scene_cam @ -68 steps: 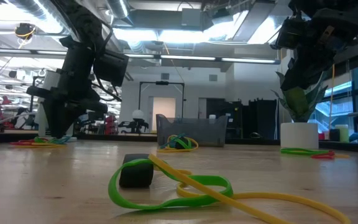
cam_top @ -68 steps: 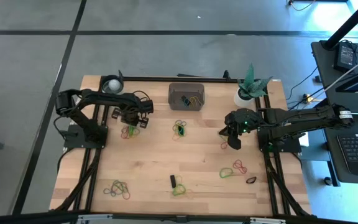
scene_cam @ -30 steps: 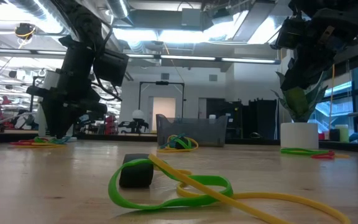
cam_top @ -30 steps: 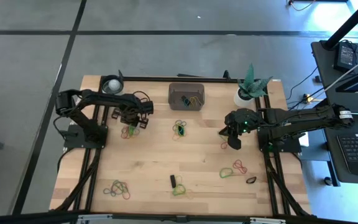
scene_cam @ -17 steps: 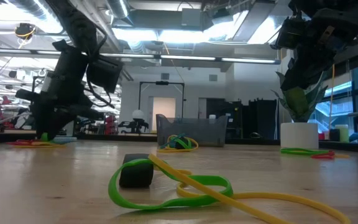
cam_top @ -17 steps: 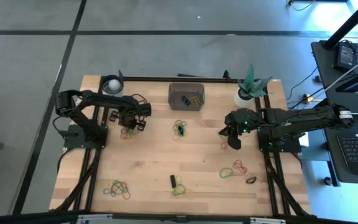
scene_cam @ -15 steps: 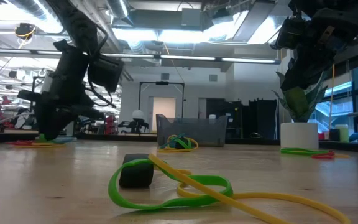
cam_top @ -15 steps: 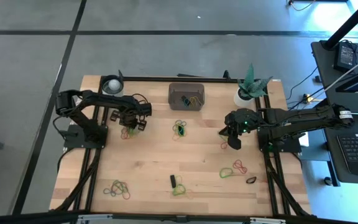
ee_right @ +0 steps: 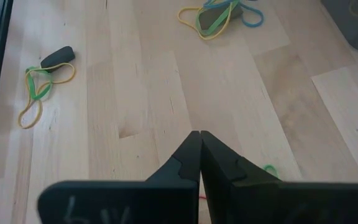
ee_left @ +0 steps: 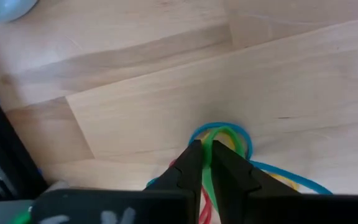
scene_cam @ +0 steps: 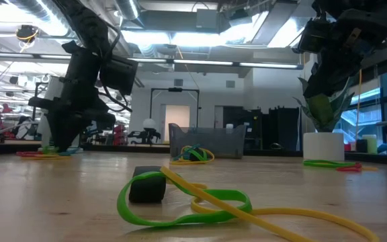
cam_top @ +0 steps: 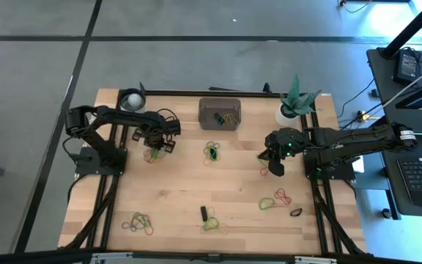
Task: Pick and place rubber bands into bin
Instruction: Put the green rubber band into the bin
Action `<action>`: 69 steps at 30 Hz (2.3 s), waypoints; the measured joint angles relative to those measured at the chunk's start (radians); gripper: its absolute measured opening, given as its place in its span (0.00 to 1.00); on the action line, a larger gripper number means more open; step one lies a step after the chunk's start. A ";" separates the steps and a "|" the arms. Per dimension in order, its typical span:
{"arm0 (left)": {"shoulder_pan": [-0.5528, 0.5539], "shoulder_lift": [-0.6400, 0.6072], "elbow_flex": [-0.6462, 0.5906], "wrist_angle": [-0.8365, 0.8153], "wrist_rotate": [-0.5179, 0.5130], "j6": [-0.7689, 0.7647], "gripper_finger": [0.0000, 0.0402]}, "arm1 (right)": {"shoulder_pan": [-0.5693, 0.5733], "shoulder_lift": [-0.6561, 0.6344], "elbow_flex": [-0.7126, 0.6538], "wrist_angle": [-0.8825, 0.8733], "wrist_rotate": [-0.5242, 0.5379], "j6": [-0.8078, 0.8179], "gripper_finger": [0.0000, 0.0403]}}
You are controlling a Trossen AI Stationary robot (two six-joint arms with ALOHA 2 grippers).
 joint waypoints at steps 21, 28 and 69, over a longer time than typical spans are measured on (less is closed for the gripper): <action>0.000 0.000 0.000 0.000 -0.007 -0.008 0.21 | 0.000 0.000 0.000 0.000 0.000 0.000 0.03; 0.000 0.000 0.000 0.000 -0.025 -0.008 0.17 | 0.000 0.000 0.000 0.000 0.000 0.000 0.03; -0.089 -0.240 0.194 -0.009 -0.124 -0.046 0.01 | 0.000 0.000 0.000 0.000 0.000 -0.026 0.03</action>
